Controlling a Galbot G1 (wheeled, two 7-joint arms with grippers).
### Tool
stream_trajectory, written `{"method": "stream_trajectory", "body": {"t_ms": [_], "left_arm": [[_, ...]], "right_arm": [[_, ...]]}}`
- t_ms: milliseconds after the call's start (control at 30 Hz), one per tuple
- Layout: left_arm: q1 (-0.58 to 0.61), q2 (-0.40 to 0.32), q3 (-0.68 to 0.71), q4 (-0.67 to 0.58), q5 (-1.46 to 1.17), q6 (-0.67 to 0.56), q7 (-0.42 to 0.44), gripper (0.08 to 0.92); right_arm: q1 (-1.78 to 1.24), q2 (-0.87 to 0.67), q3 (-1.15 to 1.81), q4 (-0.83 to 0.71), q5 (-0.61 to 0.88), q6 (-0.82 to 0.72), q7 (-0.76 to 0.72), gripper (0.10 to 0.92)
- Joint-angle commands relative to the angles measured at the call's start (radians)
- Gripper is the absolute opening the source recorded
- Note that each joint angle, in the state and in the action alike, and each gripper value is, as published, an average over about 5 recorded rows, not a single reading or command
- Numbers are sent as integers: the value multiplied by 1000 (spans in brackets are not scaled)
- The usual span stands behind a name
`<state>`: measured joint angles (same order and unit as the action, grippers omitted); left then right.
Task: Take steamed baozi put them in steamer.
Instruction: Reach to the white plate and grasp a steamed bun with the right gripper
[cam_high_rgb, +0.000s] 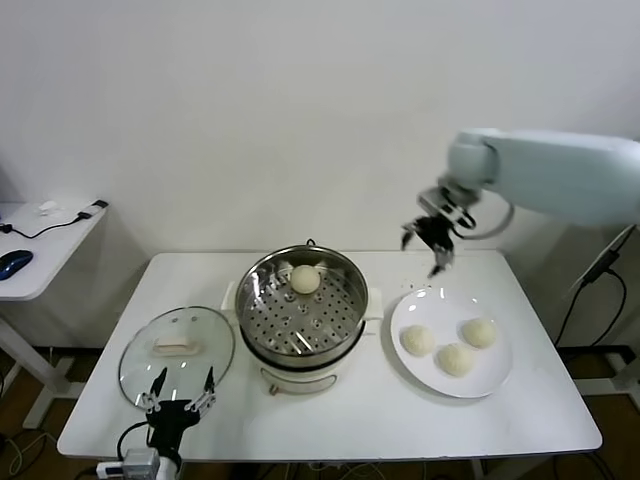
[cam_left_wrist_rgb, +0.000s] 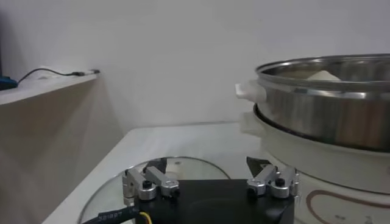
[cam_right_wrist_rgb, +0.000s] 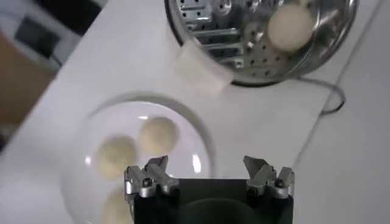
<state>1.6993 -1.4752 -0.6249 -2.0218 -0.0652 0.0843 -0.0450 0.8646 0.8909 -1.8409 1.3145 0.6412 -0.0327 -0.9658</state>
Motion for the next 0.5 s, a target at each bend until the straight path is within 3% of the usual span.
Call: {"method": "stream_trajectory", "body": {"t_ms": [33, 500], "left_arm": [[2, -2, -2, 0, 1, -2, 2, 823], [25, -6, -21, -2, 1, -7, -1, 823]], "right_arm": [[-163, -197, 6, 188, 103, -333, 167, 823], [-483, -73, 277, -47, -36, -369, 228, 823]]}}
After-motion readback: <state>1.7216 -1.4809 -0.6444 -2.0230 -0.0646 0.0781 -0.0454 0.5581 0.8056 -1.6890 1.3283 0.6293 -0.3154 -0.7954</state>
